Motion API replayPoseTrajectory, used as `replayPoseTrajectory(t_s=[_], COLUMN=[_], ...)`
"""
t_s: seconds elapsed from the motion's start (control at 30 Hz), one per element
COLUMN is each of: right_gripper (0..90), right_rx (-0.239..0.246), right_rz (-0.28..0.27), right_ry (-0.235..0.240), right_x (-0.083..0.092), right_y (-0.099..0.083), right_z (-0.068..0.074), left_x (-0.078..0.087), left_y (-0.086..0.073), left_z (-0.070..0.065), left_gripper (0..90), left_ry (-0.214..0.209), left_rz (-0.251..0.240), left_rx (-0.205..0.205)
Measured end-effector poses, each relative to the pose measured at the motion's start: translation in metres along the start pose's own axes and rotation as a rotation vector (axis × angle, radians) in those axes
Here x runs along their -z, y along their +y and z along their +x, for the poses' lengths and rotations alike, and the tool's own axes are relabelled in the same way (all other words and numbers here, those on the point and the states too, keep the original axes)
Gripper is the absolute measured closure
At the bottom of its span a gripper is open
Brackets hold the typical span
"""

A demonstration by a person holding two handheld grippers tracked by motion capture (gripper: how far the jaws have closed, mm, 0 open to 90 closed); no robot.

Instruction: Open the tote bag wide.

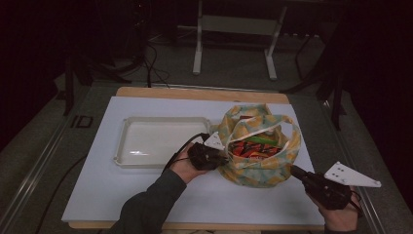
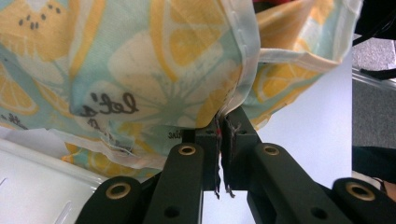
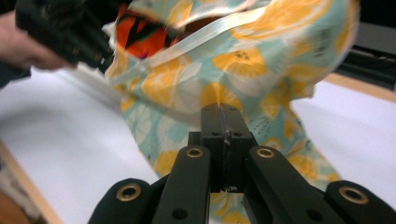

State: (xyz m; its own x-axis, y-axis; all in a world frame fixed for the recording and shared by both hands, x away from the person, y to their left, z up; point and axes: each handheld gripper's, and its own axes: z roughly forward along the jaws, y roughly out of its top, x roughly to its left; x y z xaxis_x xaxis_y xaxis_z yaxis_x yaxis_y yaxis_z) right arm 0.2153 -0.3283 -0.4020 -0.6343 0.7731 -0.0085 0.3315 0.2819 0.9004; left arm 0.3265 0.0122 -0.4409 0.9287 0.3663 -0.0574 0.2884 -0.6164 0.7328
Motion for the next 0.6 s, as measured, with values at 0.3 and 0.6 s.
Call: replayPoseTrajectory(t_s=[0.3, 0.6], right_gripper=[90.0, 89.9], right_rx=[-0.022, -0.024], right_rz=[0.072, 0.064], right_ry=[0.042, 0.039], right_x=[-0.023, -0.024], right_y=[-0.019, -0.017], right_z=[0.0, -0.001], left_x=[0.012, 0.038], left_y=[-0.002, -0.009], left_z=[0.002, 0.005], left_gripper=[73.7, 57.1], left_ry=[-0.022, -0.043], left_rz=[-0.037, -0.113], left_rx=[0.021, 0.057])
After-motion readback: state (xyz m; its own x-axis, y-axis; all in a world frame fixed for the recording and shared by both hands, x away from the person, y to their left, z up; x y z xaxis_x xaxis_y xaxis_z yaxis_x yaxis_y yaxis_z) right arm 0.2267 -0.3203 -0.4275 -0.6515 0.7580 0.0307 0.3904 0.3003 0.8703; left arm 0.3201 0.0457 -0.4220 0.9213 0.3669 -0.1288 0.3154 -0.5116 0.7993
